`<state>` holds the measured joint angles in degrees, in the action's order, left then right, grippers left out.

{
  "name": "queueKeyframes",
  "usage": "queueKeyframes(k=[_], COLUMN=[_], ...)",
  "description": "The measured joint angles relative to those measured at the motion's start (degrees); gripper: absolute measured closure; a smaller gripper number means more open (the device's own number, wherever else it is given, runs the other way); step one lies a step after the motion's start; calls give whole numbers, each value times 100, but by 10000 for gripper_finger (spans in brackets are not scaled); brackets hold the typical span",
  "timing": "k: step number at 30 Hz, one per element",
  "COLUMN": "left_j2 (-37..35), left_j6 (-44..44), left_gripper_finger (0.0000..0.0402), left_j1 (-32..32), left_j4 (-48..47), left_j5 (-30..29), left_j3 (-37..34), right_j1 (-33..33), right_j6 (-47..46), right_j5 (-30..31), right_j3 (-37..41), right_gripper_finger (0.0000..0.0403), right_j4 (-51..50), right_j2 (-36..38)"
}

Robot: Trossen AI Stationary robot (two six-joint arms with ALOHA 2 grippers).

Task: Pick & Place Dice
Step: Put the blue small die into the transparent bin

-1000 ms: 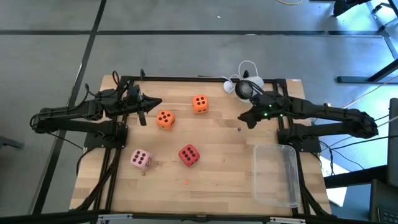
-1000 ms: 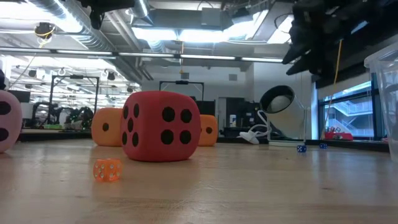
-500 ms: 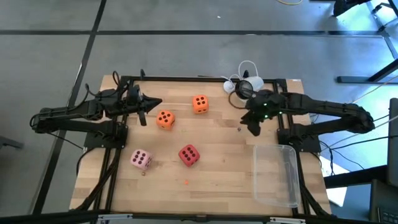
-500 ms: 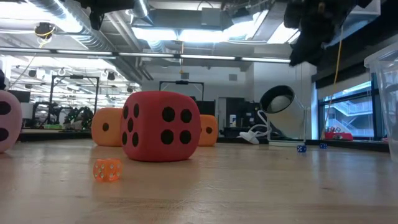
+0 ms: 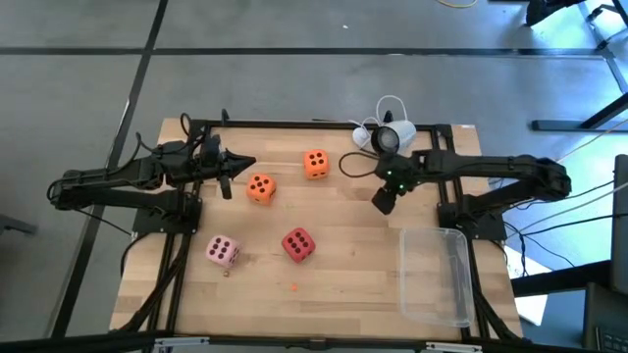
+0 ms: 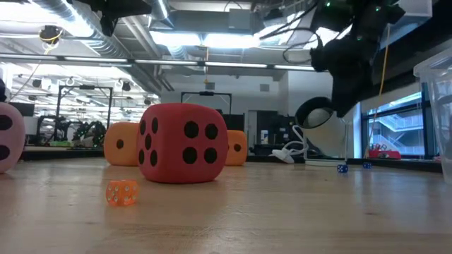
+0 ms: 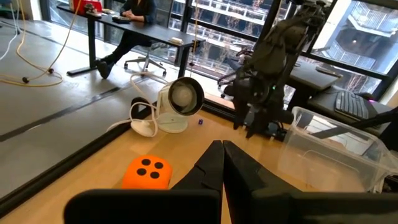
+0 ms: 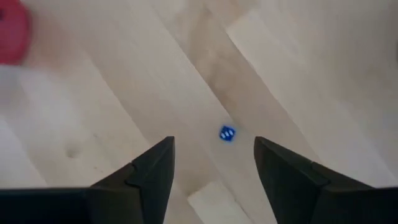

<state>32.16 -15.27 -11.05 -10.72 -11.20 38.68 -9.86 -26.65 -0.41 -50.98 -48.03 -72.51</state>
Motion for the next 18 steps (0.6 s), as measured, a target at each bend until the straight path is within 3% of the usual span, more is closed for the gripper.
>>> queueKeyframes(k=[6, 14, 18], left_j2=[0, 0, 0], left_j6=[0, 0, 0], left_gripper_finger=[398, 398, 398], left_j1=[0, 0, 0], left_j4=[-5, -26, -26], left_j5=[-2, -7, -7], left_j3=[0, 0, 0], right_j1=[52, 433, 527], right_j6=[-559, -636, -694], right_j5=[13, 134, 490], right_j3=[1, 2, 2], right_gripper_finger=[202, 227, 237], right_j4=[24, 46, 69], right_j2=[-435, -1162, -1366])
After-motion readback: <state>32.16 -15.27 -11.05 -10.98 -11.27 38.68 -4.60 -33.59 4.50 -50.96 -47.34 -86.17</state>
